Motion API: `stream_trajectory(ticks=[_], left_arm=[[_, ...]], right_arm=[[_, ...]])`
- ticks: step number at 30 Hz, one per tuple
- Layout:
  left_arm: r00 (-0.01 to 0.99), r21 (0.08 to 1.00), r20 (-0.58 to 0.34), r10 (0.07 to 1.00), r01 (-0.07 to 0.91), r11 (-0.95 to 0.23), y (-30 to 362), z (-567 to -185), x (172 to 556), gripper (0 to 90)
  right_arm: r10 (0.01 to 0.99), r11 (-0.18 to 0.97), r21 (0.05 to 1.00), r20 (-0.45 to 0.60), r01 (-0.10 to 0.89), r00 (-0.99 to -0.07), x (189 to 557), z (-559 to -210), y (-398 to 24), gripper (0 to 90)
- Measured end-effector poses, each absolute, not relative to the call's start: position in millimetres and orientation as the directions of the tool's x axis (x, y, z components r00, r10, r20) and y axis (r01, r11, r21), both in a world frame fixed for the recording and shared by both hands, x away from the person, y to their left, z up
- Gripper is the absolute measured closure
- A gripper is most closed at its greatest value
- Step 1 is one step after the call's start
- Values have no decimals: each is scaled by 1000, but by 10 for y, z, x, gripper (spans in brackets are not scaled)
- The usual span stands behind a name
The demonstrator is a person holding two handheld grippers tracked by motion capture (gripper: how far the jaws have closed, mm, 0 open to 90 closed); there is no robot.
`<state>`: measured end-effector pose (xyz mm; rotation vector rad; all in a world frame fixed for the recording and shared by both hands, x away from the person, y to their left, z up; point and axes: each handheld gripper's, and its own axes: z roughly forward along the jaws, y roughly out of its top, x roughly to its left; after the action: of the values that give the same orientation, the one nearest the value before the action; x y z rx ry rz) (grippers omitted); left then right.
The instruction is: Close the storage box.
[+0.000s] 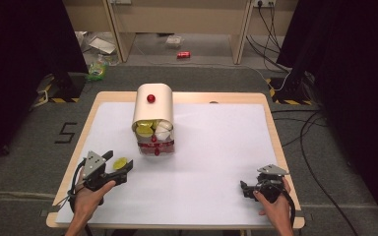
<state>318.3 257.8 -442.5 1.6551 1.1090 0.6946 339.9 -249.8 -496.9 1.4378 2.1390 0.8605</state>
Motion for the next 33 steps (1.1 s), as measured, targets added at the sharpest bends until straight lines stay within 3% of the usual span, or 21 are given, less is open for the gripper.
stream_trajectory(ticks=[33], left_arm=[[436,924,-31,899,356,-141,2621,-4633,2932,170]], right_arm=[[926,273,695,-3,665,-377,3399,-4970,-2500,5]])
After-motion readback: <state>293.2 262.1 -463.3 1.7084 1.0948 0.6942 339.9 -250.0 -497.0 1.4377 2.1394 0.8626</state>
